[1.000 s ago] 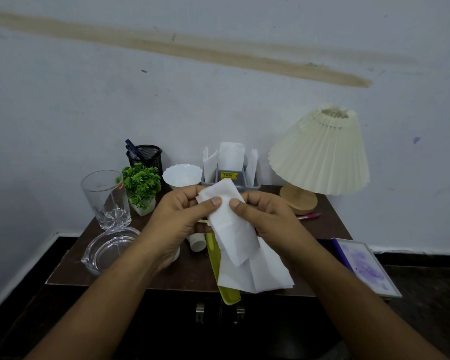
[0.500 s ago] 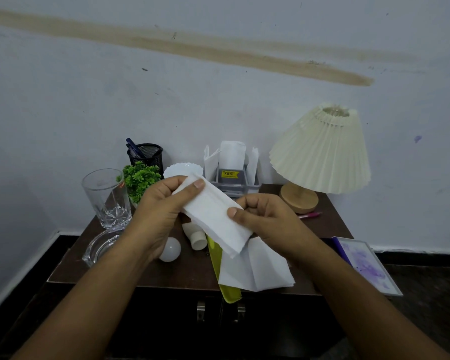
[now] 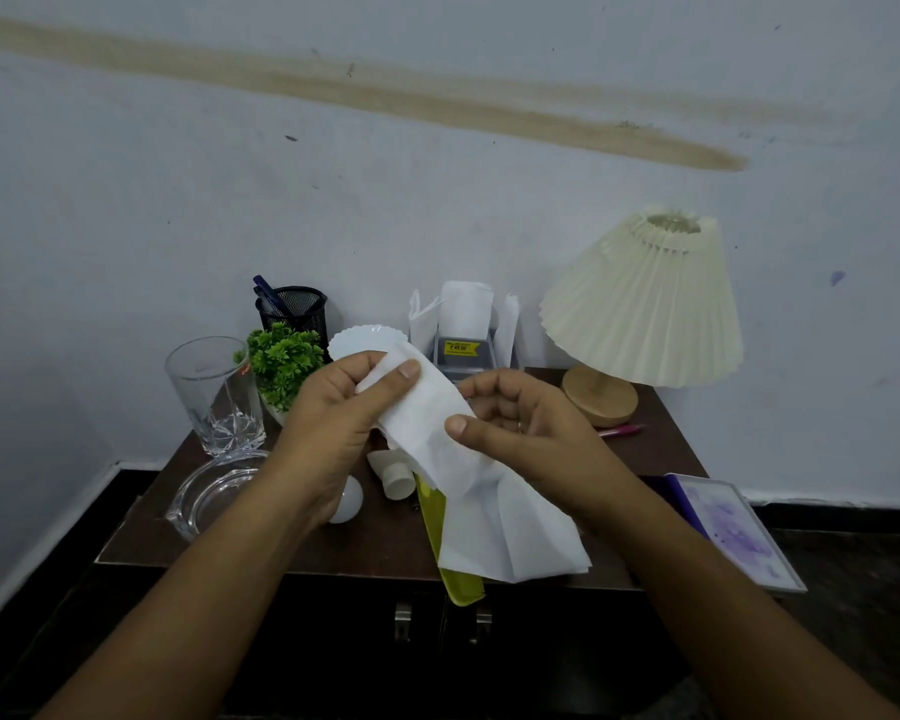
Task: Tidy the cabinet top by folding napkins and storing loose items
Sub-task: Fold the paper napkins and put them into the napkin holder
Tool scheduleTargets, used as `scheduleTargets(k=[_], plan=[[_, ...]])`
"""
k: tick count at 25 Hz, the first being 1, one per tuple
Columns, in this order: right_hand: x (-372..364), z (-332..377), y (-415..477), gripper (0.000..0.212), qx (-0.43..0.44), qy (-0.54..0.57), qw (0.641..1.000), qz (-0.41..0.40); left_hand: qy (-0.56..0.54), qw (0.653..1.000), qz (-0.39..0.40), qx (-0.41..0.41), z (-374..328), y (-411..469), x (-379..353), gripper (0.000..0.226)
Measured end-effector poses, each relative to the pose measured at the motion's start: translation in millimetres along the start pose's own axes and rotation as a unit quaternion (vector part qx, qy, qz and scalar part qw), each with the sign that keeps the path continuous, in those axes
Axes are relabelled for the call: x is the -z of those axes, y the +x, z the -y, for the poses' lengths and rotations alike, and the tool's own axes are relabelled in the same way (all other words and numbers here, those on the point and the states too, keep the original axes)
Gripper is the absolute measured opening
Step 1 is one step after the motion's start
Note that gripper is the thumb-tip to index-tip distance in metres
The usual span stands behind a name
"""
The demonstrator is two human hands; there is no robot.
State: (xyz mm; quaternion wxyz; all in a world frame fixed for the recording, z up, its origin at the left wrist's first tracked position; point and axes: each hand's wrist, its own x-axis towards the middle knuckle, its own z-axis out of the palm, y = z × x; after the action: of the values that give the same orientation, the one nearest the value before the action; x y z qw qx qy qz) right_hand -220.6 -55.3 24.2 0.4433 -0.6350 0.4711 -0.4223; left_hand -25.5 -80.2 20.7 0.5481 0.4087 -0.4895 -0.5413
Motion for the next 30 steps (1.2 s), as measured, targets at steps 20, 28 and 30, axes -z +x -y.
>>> scheduleTargets(k=[20,28,30], plan=[[8.5,2.6,2.3,0.011,0.112,-0.105,0.984,-0.092,0.286,0.932,0.127,-0.181,8.8,-4.8,-2.0,0.01],[-2.4,9.4,0.0,0.028,-0.003,0.176,0.982,-0.066,0.038,0.995,0.056,-0.076,12.4,-8.3,-15.7,0.009],[-2.4,8.8,0.6,0.018,0.014,0.15,0.984,-0.1,0.061,0.992,0.056,-0.097,16.0,-6.2,-14.0,0.019]])
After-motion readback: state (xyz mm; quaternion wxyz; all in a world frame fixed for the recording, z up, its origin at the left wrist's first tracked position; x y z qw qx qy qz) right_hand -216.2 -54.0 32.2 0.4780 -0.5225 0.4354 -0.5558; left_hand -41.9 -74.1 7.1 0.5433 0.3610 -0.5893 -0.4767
